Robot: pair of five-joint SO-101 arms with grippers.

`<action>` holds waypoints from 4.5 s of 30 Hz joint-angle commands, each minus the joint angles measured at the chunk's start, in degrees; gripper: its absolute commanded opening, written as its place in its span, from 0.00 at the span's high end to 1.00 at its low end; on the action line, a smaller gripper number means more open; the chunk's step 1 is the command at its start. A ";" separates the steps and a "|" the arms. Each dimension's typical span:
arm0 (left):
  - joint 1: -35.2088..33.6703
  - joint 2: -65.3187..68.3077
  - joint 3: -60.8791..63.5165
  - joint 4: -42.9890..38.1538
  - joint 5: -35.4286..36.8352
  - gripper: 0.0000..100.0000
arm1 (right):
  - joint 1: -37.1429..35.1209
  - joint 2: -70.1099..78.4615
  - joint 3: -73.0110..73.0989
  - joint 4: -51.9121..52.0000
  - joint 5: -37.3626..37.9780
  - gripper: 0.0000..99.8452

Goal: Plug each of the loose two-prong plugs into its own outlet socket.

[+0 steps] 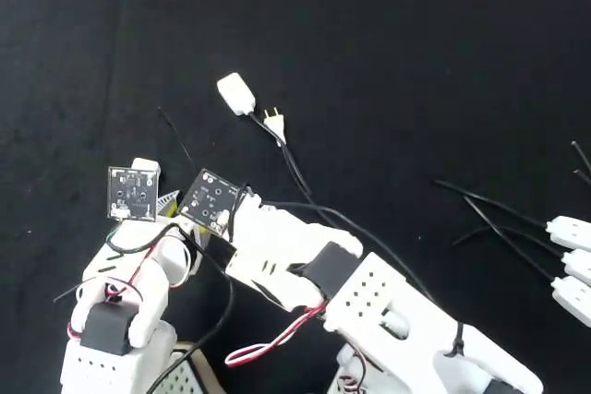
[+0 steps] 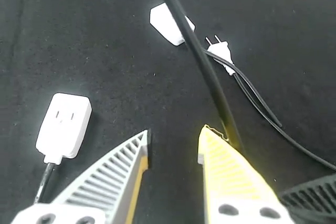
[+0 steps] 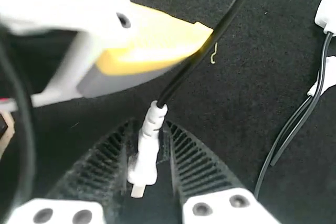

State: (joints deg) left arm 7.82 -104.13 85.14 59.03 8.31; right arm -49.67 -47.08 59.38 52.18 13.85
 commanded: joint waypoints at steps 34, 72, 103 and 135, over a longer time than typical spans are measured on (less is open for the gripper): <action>10.42 -0.53 -10.07 11.25 -7.74 0.82 | -0.88 -0.75 1.27 -3.87 0.26 0.99; 6.64 -0.53 -1.80 4.48 -4.92 0.92 | 3.34 -26.07 -0.48 -5.89 -10.99 0.99; -0.13 -0.44 -1.45 -2.73 1.76 0.88 | 3.69 -22.73 3.65 -8.35 -20.57 0.99; -37.93 -0.35 8.13 -0.88 -20.31 0.88 | 11.25 26.07 -4.62 -0.97 -9.76 0.99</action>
State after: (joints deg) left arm -30.77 -104.31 93.49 57.89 -11.56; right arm -38.86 -21.76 54.11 51.38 3.03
